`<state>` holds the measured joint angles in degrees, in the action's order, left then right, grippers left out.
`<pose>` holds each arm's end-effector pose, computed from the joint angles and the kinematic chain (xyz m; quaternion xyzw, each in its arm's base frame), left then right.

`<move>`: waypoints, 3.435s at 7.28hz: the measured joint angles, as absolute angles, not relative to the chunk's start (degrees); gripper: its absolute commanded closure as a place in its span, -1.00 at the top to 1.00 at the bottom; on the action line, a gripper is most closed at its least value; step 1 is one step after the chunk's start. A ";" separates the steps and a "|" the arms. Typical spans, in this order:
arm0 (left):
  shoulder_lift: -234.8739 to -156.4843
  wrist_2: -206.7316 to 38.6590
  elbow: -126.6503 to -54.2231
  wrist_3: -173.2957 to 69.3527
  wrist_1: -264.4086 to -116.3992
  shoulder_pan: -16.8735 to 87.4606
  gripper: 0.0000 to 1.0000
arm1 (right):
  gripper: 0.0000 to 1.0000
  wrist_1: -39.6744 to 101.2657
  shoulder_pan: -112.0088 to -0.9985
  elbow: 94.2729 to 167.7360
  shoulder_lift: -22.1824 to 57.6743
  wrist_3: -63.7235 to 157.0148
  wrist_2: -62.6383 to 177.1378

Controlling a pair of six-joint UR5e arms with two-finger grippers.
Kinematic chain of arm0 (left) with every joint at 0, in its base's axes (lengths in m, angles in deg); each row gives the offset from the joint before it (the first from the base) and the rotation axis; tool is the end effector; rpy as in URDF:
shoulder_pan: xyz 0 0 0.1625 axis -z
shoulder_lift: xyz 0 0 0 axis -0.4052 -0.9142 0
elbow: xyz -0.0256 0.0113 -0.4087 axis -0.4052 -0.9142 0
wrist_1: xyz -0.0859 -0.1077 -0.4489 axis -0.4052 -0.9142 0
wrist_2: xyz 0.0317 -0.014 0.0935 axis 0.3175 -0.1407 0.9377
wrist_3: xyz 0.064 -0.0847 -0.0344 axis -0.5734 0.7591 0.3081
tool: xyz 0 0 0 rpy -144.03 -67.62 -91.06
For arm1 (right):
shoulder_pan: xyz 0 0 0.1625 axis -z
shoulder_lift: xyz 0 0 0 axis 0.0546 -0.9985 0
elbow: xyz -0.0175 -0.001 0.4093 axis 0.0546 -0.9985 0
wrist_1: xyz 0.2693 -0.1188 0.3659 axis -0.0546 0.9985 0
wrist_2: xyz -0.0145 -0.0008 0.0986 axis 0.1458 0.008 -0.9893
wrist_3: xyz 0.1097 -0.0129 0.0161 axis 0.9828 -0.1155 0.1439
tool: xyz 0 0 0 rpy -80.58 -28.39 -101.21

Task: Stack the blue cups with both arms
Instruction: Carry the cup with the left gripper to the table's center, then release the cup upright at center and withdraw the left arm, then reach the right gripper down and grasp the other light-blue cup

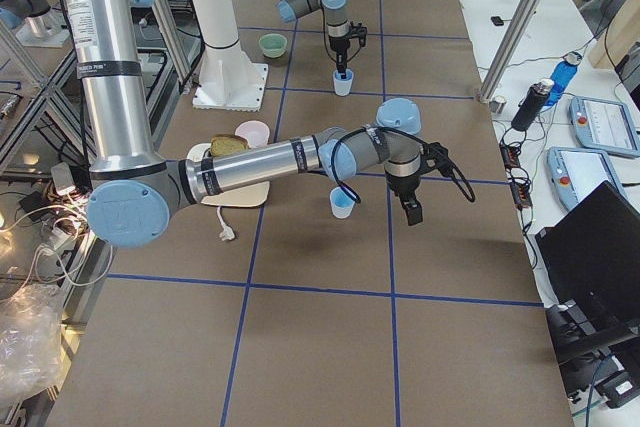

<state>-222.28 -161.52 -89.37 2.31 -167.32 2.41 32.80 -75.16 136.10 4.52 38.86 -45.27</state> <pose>0.6267 -0.4391 0.1180 0.1014 0.4094 -0.0093 0.9067 -0.0576 -0.6154 0.4903 0.1599 -0.3308 -0.0934 0.9253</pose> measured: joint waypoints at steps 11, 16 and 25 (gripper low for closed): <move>-185.49 -196.06 -96.02 -74.24 -159.70 60.47 0.96 | 1.00 32.87 -67.82 141.98 1.13 42.39 -51.24; -176.63 -195.93 -93.06 -76.70 -168.64 65.17 0.96 | 0.95 29.09 -60.57 140.53 -3.55 43.53 -48.67; -175.46 -195.99 -93.57 -76.72 -169.22 65.22 0.96 | -1.00 23.99 -56.14 136.66 -3.63 44.19 -47.28</move>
<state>-175.46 -195.99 -93.57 -76.72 -169.22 65.22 23.99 -56.14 136.66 -3.63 44.19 -47.28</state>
